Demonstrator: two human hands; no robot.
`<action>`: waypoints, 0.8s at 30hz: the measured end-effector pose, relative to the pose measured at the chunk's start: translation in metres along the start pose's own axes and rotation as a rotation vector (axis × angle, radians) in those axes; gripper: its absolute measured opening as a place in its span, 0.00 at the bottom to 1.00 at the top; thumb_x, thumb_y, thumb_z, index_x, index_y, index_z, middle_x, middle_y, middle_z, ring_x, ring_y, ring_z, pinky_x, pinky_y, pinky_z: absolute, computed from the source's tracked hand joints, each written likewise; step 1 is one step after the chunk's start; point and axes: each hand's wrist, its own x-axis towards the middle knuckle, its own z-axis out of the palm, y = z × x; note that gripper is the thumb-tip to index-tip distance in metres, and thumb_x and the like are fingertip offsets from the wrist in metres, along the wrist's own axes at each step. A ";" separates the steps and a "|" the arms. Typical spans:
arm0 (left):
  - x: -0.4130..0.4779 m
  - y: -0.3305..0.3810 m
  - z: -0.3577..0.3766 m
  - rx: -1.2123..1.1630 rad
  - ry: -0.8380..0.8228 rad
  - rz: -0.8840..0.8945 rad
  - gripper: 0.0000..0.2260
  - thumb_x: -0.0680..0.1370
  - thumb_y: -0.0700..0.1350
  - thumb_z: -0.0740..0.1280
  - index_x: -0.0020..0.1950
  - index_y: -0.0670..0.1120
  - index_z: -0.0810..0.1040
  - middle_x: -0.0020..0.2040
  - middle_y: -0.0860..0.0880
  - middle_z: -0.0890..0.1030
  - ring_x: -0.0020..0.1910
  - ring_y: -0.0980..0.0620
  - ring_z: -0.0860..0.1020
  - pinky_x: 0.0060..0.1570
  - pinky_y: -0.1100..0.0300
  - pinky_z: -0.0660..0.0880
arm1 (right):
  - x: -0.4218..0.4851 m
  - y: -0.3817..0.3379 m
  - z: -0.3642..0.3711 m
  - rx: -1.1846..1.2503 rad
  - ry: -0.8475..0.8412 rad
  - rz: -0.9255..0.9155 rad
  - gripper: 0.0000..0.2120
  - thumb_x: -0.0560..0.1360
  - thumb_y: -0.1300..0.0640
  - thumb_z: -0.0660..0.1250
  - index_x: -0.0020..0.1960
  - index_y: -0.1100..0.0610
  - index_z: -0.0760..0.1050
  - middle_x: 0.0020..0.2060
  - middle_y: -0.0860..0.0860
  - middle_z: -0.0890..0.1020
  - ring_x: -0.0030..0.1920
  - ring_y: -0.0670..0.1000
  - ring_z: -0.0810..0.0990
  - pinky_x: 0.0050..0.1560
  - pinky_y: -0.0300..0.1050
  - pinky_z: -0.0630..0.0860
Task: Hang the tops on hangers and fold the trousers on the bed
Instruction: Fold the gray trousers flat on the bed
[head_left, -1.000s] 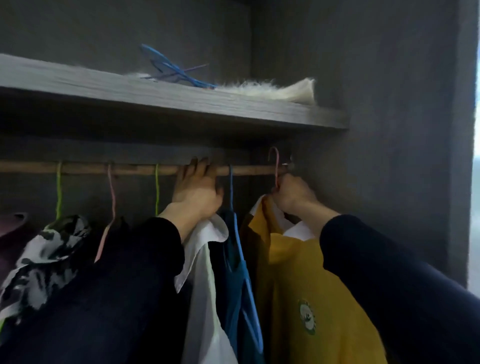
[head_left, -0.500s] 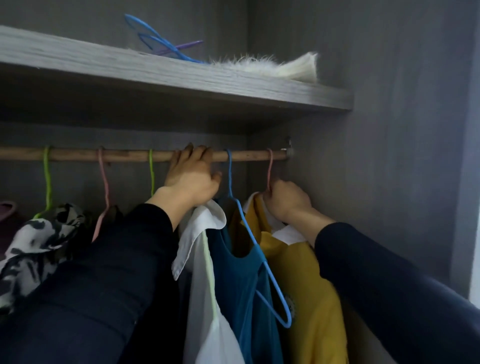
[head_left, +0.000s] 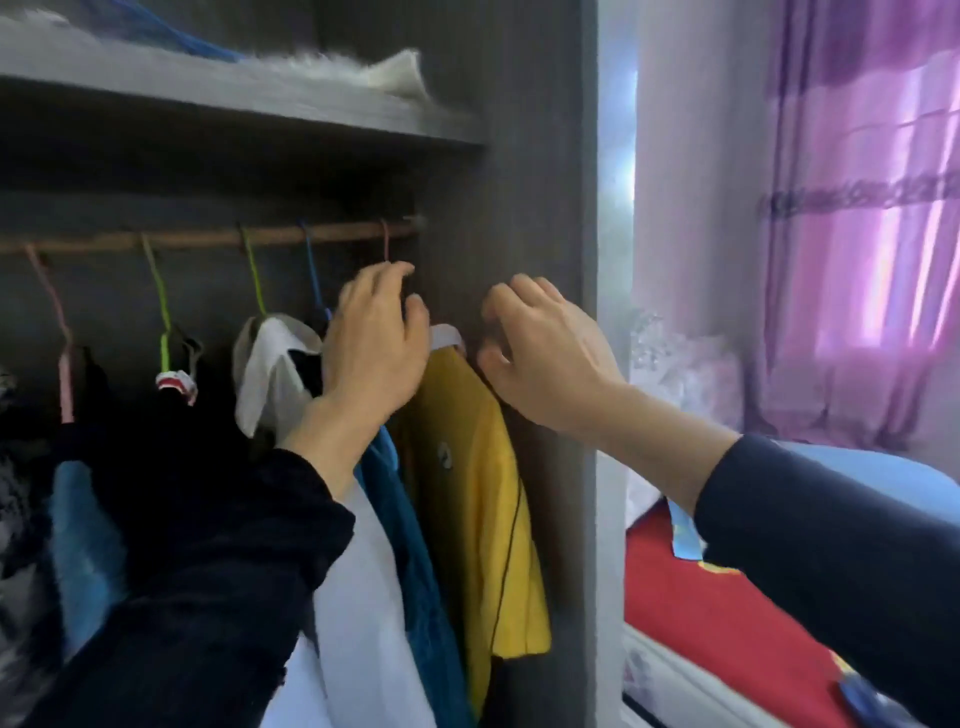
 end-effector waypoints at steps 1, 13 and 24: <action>-0.009 0.015 0.004 -0.043 0.014 -0.001 0.17 0.81 0.46 0.57 0.70 0.45 0.70 0.68 0.45 0.72 0.67 0.47 0.68 0.64 0.53 0.67 | -0.014 0.007 -0.015 0.006 0.010 0.011 0.07 0.74 0.55 0.64 0.51 0.56 0.73 0.44 0.47 0.73 0.47 0.51 0.73 0.39 0.44 0.69; -0.113 0.236 0.127 -0.461 -0.157 0.156 0.13 0.79 0.45 0.57 0.61 0.47 0.74 0.62 0.49 0.74 0.61 0.52 0.69 0.53 0.60 0.68 | -0.200 0.184 -0.132 -0.094 -0.098 0.480 0.10 0.72 0.61 0.66 0.53 0.61 0.75 0.49 0.52 0.77 0.53 0.54 0.74 0.48 0.49 0.71; -0.290 0.456 0.370 -0.404 -0.982 0.054 0.14 0.80 0.44 0.58 0.64 0.44 0.72 0.63 0.41 0.72 0.64 0.42 0.67 0.63 0.54 0.63 | -0.459 0.383 -0.227 -0.273 -0.545 0.910 0.15 0.74 0.56 0.63 0.59 0.59 0.72 0.58 0.54 0.75 0.61 0.56 0.72 0.56 0.49 0.71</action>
